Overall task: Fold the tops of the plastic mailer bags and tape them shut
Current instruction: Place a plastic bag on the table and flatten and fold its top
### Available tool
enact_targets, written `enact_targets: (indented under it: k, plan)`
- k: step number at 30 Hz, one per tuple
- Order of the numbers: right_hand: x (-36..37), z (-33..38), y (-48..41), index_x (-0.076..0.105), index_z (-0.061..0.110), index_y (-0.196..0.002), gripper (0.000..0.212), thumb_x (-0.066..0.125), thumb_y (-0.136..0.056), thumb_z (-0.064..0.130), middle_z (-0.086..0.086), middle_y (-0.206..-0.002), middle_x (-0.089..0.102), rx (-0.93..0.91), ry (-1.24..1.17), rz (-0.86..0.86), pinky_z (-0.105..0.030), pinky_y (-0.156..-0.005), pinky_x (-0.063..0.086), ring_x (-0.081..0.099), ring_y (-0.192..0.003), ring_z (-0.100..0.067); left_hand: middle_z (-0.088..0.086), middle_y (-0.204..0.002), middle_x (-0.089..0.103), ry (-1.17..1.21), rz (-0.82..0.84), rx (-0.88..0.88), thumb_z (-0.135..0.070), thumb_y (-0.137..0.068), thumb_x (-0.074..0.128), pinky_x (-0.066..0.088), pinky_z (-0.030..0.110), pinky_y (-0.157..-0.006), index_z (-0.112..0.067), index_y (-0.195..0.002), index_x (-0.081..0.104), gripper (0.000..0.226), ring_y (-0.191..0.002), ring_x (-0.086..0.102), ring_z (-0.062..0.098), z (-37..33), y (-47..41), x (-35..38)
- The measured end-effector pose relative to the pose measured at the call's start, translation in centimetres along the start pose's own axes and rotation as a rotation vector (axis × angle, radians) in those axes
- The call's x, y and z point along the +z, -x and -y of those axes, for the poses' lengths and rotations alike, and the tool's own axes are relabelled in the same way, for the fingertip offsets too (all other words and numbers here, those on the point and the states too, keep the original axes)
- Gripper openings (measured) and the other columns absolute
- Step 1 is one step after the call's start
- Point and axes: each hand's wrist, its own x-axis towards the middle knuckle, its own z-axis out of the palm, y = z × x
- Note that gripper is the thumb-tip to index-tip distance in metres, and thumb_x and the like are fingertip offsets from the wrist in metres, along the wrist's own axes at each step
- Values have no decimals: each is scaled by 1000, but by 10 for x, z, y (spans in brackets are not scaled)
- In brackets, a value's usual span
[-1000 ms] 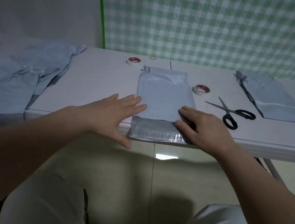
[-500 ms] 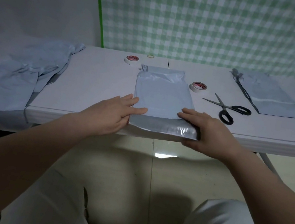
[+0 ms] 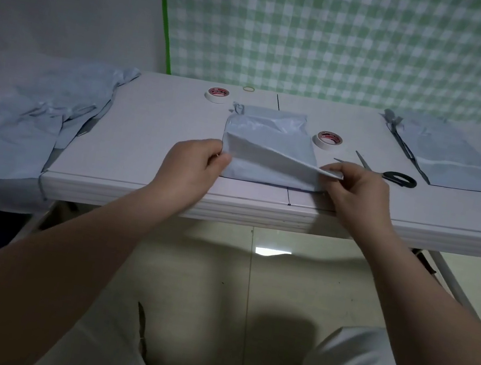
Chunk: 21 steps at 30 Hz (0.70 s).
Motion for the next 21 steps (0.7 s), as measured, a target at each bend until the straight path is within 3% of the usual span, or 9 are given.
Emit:
enact_targets:
  k: [2, 4, 8, 9, 13, 15, 18, 21]
  plan:
    - [4, 4, -4, 69, 25, -83, 15, 59, -87, 14, 2, -73, 65, -11, 11, -38, -16, -57, 40, 54, -65, -12, 4, -58, 46, 6, -20, -44, -20, -96, 50, 25, 28, -53, -7, -64, 43, 35, -60, 42, 23, -3, -6, 3]
    - [7, 7, -9, 66, 18, -83, 12, 56, -90, 19, 3, -70, 60, -5, 53, -50, -11, -50, 34, 49, -61, -10, 0, -56, 39, -3, -18, -103, -20, -96, 49, 19, 34, -55, -14, -59, 33, 40, -59, 37, 21, -5, -12, 7]
    - [15, 8, -18, 50, 12, -70, 26, 48, -93, 23, 1, -60, 48, 12, 229, -47, -34, -55, 27, 45, -66, -22, -2, -56, 34, -53, -9, -178, -20, -96, 46, 13, 33, -56, -16, -58, 27, 43, -63, 36, 23, -7, -24, 15]
    - [17, 10, -20, 47, 14, -70, 26, 47, -94, 24, 0, -62, 48, 15, 281, -47, -33, -56, 24, 44, -68, -24, -2, -57, 34, -65, -6, -200, -20, -97, 45, 15, 33, -57, -16, -59, 27, 42, -64, 36, 23, -6, -26, 17]
    - [25, 19, -22, 59, 11, -94, 25, 39, -96, 27, -11, -89, 63, 10, 493, -59, -32, -63, 30, 53, -85, -33, 0, -60, 36, -111, 1, -264, -20, -97, 42, 20, 35, -56, -15, -61, 29, 39, -65, 37, 23, -6, -30, 22]
    - [27, 21, -22, 60, 11, -101, 27, 38, -96, 25, -13, -93, 64, 19, 556, -51, -32, -63, 29, 50, -83, -32, 1, -60, 37, -128, 1, -281, -20, -97, 40, 19, 35, -52, -14, -61, 30, 38, -59, 35, 20, -5, -28, 22]
    - [28, 21, -18, 60, 11, -99, 27, 38, -96, 25, -13, -93, 62, 33, 609, -30, -32, -62, 28, 49, -83, -32, 2, -62, 40, -153, -15, -268, -19, -97, 40, 21, 33, -50, -11, -65, 37, 33, -57, 35, 17, -4, -22, 20]
    - [30, 17, -16, 61, 11, -88, 26, 41, -94, 27, -12, -90, 63, 62, 631, -32, -31, -61, 31, 54, -86, -34, 6, -70, 50, -161, -29, -251, -19, -96, 42, 30, 33, -60, -5, -78, 50, 24, -68, 44, 25, -3, -17, 20]
